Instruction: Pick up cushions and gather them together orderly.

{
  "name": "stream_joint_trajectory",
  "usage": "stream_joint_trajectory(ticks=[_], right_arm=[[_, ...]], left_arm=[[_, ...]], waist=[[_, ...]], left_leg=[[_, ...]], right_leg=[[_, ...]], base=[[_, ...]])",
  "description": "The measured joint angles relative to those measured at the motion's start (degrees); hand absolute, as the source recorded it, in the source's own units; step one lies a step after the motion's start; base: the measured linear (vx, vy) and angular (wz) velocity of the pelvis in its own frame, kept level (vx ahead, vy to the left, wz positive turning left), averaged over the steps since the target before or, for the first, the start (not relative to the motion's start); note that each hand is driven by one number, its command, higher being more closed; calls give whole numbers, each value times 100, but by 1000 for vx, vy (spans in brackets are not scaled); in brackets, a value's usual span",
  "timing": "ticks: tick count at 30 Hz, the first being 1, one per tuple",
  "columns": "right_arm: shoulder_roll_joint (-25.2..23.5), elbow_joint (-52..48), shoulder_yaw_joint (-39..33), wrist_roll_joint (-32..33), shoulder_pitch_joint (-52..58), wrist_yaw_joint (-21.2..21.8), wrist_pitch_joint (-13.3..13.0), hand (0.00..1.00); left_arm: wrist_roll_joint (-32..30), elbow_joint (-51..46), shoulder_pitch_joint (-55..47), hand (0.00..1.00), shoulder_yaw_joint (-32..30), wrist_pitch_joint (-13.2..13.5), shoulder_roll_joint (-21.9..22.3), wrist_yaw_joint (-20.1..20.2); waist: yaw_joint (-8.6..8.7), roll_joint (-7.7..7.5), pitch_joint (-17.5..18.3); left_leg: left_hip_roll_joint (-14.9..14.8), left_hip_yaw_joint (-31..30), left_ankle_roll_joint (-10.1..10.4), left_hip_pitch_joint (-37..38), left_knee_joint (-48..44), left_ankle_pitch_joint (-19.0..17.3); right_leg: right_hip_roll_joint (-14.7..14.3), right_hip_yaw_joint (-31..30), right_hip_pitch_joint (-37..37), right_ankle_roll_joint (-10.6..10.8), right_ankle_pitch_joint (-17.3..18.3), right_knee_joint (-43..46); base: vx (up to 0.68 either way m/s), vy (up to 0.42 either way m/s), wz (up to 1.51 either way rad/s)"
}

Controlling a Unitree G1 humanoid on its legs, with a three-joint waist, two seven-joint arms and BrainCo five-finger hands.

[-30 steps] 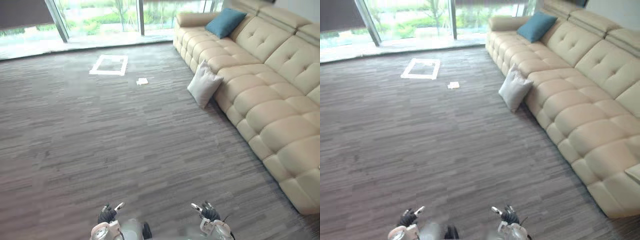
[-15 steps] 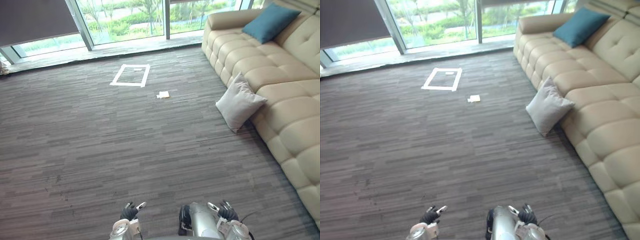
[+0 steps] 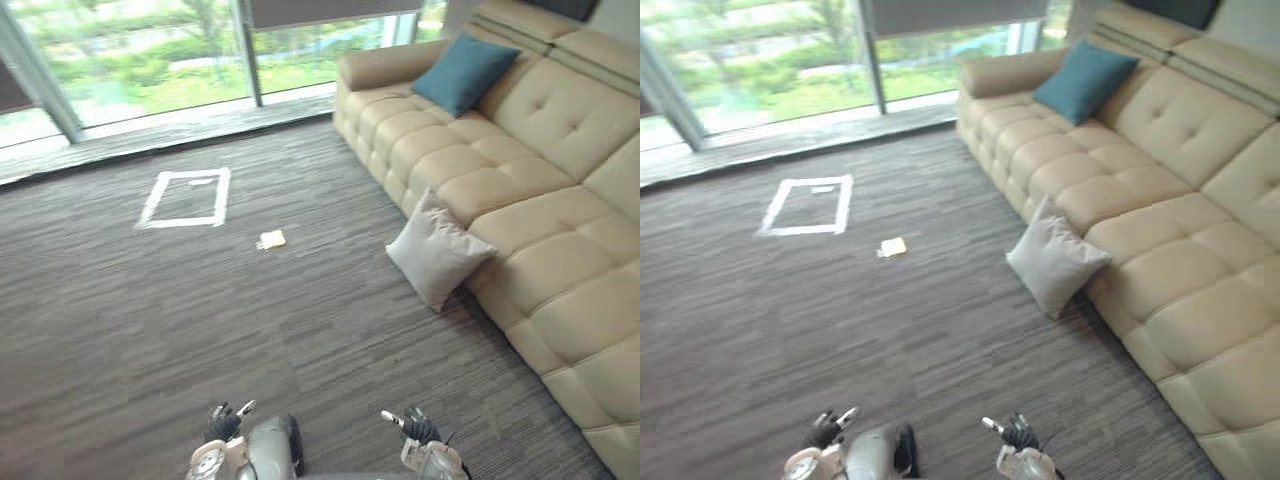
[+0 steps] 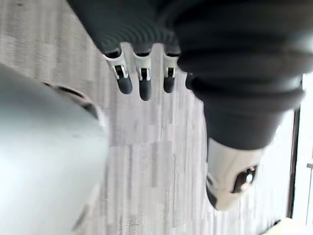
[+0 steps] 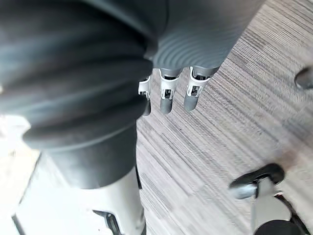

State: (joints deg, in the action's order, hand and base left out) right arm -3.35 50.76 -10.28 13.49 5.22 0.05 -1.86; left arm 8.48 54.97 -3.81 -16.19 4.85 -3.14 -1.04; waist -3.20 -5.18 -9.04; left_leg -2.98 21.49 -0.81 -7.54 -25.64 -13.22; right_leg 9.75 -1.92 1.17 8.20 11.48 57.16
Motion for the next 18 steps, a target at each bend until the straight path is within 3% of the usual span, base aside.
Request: stream_joint_trajectory(ticks=[2, 4, 7, 9, 10, 11, 12, 13, 14, 15, 17, 18], right_arm=[[11, -41, -65, -6, -1, 1, -40, 0], [67, -84, -100, -8, 6, 21, -94, 0], [124, -184, -271, -16, -65, 52, -144, 0], [166, -184, -328, -21, -111, 52, -149, 0], [174, -144, -381, -43, -151, 51, -145, 0], [182, -65, -364, -152, -158, 53, -145, 0], [188, -24, -353, -208, -151, 57, -142, 0], [347, -44, -377, -226, -245, 85, -133, 0], [395, -50, -385, -223, -241, 98, -132, 0], [436, -76, -456, -217, -237, 99, -123, 0], [441, -58, -463, -208, -275, 94, -96, 0], [379, -20, -396, -190, -301, 93, -88, 0]], left_arm=[[-2, 92, 62, 0, 140, -62, -20, -7], [-5, 139, 117, 0, 366, -61, 23, -1], [-61, 251, 216, 0, 503, -73, 145, 9], [-86, 249, 216, 0, 611, -70, 220, 12], [-177, 248, 215, 0, 625, -68, 255, 17], [-212, 223, 143, 0, 610, -60, 260, 19], [-225, 192, 140, 0, 591, -58, 255, 14], [-286, 180, 194, 0, 499, -74, 408, 25], [-303, 193, 184, 0, 455, -72, 478, 26], [-376, 183, 194, 0, 349, -65, 589, 28], [-385, 80, 208, 0, 97, -61, 661, 30], [-381, -15, 205, 0, 2, -55, 645, 32]], waist=[[79, 23, -22], [97, 112, -26], [218, 214, -71], [304, 275, -109], [312, 275, -110], [308, 217, -94], [325, 170, -91], [330, 433, -138], [343, 583, -126], [360, 742, -173], [333, 850, -241], [297, 787, -302]], left_leg=[[103, 1, -8, 724, 341, -169], [150, 6, 40, 1486, 974, -214], [182, 23, 126, 2280, 1655, -245], [217, 140, 243, 2698, 1991, -295], [298, 170, 378, 2935, 2128, -375], [439, 132, 505, 3162, 2118, -454], [506, 93, 532, 3242, 2033, -469], [237, 76, 582, 3240, 1525, -486], [22, -35, 658, 2957, 739, -440], [-311, -223, 908, 2500, -579, -141], [-760, -563, 1160, 1764, -2415, 551], [-967, -558, 1089, 1431, -3226, 514]], right_leg=[[155, 341, 456, -59, -23, 879], [228, 938, 1054, -256, 95, 833], [357, 2216, 1712, -456, 191, -551], [340, 3044, 1768, -744, -20, -1719], [242, 3329, 1821, -973, -289, -2452], [93, 3218, 1793, -1318, -655, -2912], [59, 3078, 1778, -2035, -765, -2961], [-71, 3036, 1656, -2017, -506, -2742], [-206, 3010, 1566, -1886, -317, -2745], [-407, 2976, 1337, -1863, -108, -2822], [-724, 2831, 897, -1904, 116, -3003], [-904, 2630, 528, -1926, 229, -3153]], base=[[598, 220, 1], [637, 186, 10], [447, 75, 11], [590, 18, 8], [796, -38, -1], [721, -64, -3], [753, -108, -24], [695, -168, -24], [786, -211, -30], [614, -179, -17], [567, -121, -57], [533, -111, -86]])
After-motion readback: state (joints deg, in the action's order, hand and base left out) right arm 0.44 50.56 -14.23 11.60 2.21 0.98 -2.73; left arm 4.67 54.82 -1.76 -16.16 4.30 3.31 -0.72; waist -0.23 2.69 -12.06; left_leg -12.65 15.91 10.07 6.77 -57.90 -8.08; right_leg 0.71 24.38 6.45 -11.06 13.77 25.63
